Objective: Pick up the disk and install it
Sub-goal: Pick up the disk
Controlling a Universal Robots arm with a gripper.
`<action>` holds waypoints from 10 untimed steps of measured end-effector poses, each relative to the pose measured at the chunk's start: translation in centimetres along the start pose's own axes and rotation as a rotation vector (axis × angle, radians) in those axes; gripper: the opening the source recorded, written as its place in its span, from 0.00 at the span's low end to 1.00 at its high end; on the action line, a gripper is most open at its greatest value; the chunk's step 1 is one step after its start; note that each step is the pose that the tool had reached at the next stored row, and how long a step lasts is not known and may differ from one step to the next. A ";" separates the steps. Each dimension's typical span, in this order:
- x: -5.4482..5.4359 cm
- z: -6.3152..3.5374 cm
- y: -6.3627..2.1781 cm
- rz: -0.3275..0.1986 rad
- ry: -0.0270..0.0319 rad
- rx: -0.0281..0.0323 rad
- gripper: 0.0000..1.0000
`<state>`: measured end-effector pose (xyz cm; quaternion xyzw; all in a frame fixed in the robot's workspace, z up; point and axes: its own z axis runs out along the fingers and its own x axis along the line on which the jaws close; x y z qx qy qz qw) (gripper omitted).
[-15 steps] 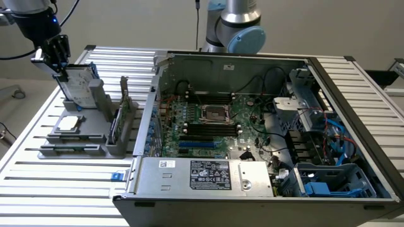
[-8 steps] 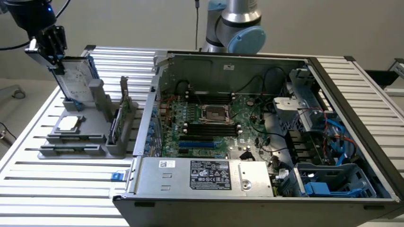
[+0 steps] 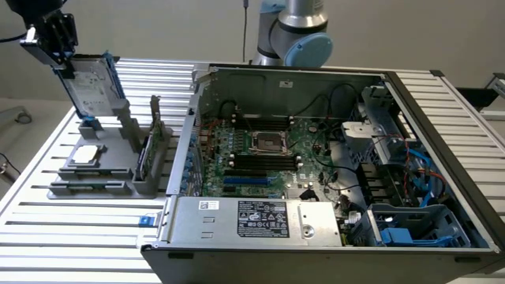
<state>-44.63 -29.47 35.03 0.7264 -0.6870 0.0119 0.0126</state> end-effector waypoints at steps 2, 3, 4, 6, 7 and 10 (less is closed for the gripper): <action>0.1 -0.92 -0.27 0.000 0.0000 0.0001 0.33; 0.1 -1.37 -0.42 0.000 0.0000 -0.0001 0.33; 0.2 -1.83 -0.62 0.000 0.0000 0.0000 0.33; 0.3 -2.73 -1.11 0.000 0.0000 -0.0005 0.33; 0.4 -3.20 -1.46 0.000 0.0000 -0.0007 0.33; 0.6 -4.54 -2.77 0.000 -0.0002 -0.0023 0.33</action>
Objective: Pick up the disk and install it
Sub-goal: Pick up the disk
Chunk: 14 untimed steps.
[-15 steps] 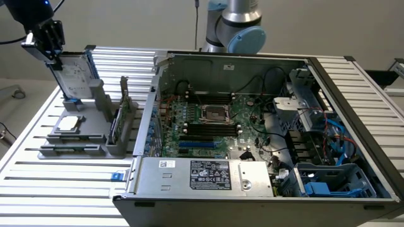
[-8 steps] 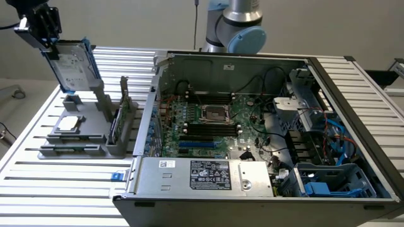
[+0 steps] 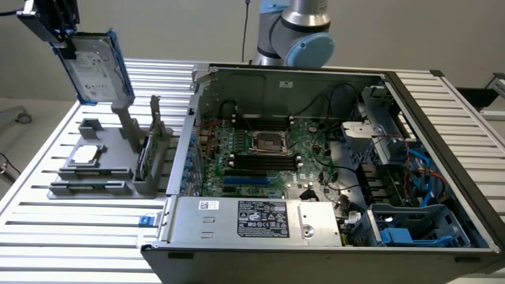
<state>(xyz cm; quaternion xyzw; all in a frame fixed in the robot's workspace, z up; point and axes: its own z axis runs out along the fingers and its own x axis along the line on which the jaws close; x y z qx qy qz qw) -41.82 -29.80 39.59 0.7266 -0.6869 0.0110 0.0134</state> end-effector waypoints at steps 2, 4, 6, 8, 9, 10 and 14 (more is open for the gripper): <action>0.2 -0.91 -0.88 0.000 0.0000 -0.0018 0.33; 0.3 -1.81 -1.77 -0.001 -0.0001 -0.0034 0.33; 0.5 -2.74 -2.71 -0.001 -0.0003 -0.0052 0.33; 0.7 -3.63 -3.58 -0.001 -0.0003 -0.0070 0.33; 0.8 -4.09 -4.04 -0.002 -0.0004 -0.0080 0.33; 0.9 -4.52 -4.47 -0.002 -0.0005 -0.0092 0.33; 1.3 -6.36 -6.28 -0.002 -0.0008 -0.0154 0.33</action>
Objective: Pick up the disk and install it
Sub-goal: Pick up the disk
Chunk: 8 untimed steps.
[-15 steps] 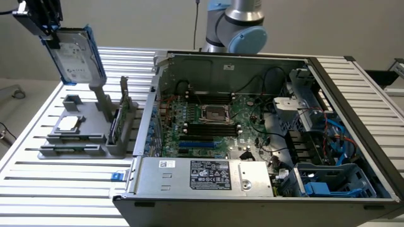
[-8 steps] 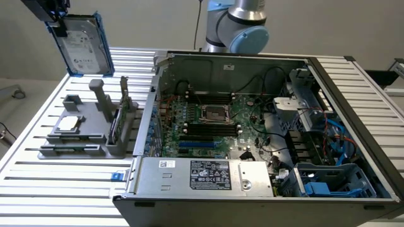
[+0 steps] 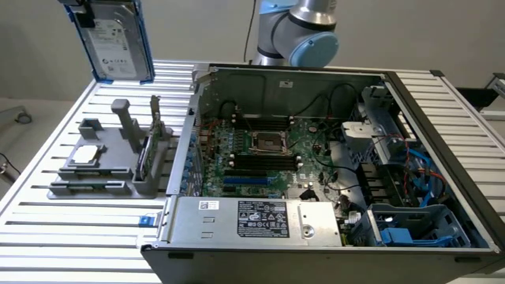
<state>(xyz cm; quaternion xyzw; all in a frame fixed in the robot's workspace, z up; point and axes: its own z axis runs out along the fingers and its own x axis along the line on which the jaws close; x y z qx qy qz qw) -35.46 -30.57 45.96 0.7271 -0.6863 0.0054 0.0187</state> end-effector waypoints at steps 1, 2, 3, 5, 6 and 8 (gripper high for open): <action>0.1 -0.44 -0.44 0.000 0.0000 -0.0009 0.33; 0.2 -0.83 -0.87 0.000 -0.0001 -0.0017 0.33; 0.4 -1.17 -1.31 0.000 -0.0001 -0.0026 0.33; 0.6 -1.86 -2.22 0.000 -0.0002 -0.0040 0.33; 0.7 -2.15 -2.67 0.000 -0.0002 -0.0048 0.33; 0.9 -2.66 -3.54 0.000 -0.0004 -0.0058 0.33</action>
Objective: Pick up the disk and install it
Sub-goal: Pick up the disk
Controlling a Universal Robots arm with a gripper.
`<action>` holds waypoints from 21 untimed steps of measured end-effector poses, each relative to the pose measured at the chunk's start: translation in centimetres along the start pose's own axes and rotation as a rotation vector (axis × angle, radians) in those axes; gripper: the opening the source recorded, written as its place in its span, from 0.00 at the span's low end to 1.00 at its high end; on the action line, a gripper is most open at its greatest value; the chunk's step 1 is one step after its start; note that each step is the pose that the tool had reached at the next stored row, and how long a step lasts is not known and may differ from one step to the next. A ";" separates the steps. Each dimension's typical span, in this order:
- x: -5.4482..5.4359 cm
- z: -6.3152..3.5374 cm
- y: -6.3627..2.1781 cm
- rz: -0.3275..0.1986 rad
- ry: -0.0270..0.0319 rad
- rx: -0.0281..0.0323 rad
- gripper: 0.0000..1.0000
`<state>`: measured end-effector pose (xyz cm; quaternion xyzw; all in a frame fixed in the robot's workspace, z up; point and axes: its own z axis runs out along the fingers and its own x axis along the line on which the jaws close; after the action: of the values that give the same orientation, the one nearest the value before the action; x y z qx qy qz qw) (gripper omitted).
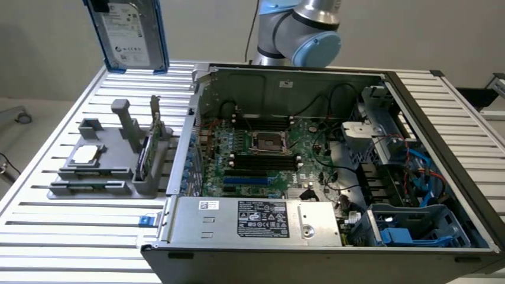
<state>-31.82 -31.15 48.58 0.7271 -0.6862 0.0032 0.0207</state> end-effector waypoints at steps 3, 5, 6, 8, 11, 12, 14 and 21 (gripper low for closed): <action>0.3 -0.74 -1.34 0.000 0.0000 -0.0021 0.33; 0.4 -1.20 -2.24 0.000 -0.0001 -0.0032 0.33; 0.5 -1.39 -2.68 0.000 -0.0001 -0.0037 0.33; 0.8 -1.64 -3.56 0.000 -0.0002 -0.0052 0.33; 1.3 -1.74 -4.90 0.000 -0.0003 -0.0062 0.33; 1.5 -1.75 -5.33 0.000 -0.0002 -0.0067 0.33; 2.0 -1.76 -6.03 0.000 -0.0004 -0.0080 0.33; 3.8 -1.74 -7.89 -0.001 -0.0010 -0.0178 0.33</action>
<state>-23.69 -34.42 50.24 0.7271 -0.6860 -0.0032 0.0268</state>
